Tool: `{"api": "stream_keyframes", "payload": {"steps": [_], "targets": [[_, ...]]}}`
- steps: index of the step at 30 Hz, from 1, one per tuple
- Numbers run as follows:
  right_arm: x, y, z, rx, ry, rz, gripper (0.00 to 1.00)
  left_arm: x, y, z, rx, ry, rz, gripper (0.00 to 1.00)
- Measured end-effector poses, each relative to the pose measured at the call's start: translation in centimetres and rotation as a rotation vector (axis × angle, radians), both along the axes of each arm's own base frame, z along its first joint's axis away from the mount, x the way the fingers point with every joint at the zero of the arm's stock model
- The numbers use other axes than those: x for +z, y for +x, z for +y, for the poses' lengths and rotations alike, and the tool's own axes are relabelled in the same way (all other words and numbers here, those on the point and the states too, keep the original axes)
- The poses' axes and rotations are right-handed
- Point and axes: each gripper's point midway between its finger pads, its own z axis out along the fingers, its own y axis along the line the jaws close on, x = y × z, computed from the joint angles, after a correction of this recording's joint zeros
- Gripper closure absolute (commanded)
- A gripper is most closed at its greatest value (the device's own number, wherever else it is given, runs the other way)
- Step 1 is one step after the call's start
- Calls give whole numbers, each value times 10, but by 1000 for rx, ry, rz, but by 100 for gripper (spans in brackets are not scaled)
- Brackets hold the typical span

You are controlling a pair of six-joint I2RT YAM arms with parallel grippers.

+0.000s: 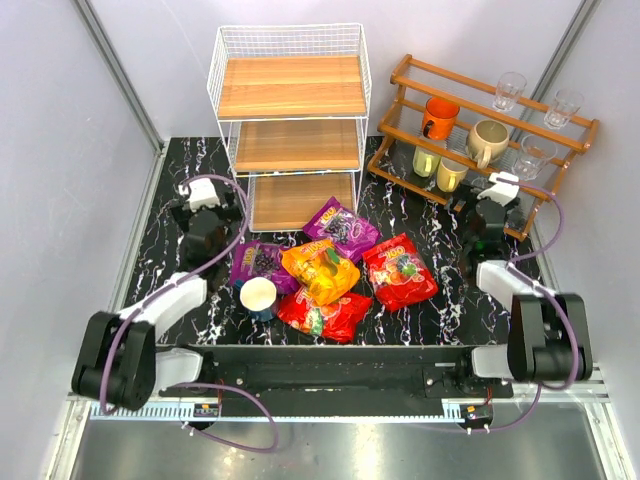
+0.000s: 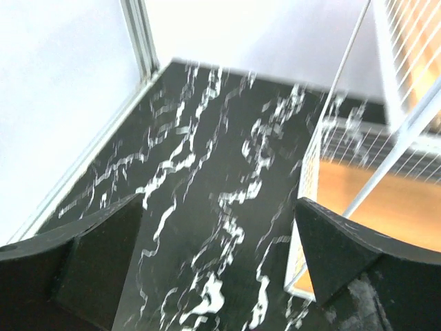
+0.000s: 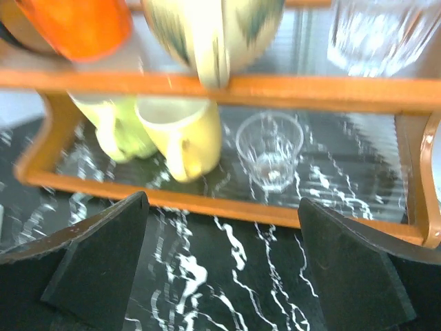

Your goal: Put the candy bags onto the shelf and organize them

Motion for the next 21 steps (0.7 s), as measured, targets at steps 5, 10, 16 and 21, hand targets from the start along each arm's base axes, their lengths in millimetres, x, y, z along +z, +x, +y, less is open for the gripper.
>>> {"api": "stream_keyframes", "payload": {"steps": [5, 10, 16, 21], "targets": [[72, -4, 11, 37, 95, -130, 0, 71, -2, -3, 27, -68, -102, 1], [105, -2, 37, 156, 208, -150, 0, 99, -7, -10, 5, -123, -72, 1], [74, -13, 55, 186, 363, -7, 0, 106, -21, -32, -113, -218, -20, 1], [67, -18, 58, 171, 418, 52, 0, 106, -31, -55, -223, -300, 39, 1]]}}
